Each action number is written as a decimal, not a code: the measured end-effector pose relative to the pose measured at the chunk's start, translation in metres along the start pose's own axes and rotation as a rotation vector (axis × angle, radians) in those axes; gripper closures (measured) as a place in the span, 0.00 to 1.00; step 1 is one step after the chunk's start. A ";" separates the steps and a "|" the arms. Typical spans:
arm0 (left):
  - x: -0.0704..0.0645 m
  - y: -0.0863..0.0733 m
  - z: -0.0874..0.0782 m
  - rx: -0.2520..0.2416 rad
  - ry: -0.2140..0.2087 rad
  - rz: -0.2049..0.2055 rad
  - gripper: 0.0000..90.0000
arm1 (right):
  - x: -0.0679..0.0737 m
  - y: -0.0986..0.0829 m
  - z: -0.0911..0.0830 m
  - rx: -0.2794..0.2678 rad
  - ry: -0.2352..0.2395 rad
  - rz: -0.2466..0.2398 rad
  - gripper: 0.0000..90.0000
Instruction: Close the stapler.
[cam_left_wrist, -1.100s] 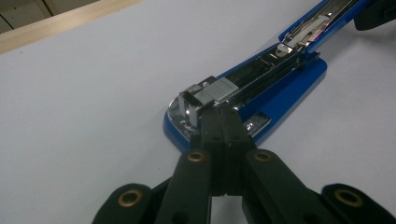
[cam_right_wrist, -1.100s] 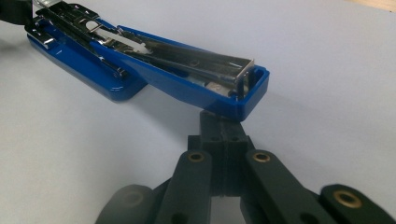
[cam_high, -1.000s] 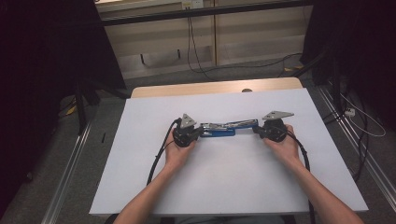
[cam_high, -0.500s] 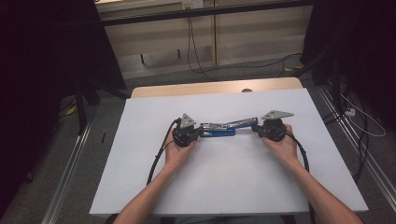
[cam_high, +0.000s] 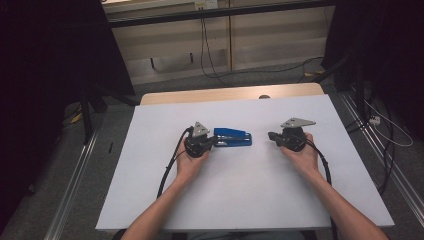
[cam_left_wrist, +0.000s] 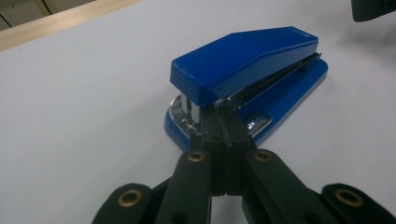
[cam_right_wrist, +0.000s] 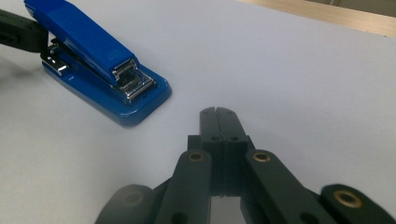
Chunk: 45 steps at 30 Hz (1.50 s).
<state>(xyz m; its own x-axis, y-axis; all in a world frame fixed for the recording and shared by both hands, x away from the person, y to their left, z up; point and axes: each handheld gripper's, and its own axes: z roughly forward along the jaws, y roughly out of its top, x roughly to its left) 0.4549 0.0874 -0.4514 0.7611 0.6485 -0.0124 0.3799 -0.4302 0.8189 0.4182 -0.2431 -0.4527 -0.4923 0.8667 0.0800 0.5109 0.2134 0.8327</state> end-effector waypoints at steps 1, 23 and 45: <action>0.001 0.000 -0.001 0.004 0.008 0.004 1.00 | 0.000 0.000 0.000 -0.002 0.003 0.003 1.00; 0.010 -0.001 -0.017 0.001 -0.029 -0.089 0.86 | 0.002 0.000 -0.011 -0.032 0.025 0.048 0.69; 0.017 -0.002 -0.034 -0.048 0.052 -0.107 0.04 | 0.009 -0.002 -0.019 -0.089 -0.058 0.091 0.04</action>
<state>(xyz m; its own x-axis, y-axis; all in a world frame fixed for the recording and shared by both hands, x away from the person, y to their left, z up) 0.4493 0.1208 -0.4332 0.6890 0.7211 -0.0727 0.4310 -0.3269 0.8411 0.3996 -0.2445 -0.4435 -0.4043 0.9057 0.1278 0.4860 0.0944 0.8688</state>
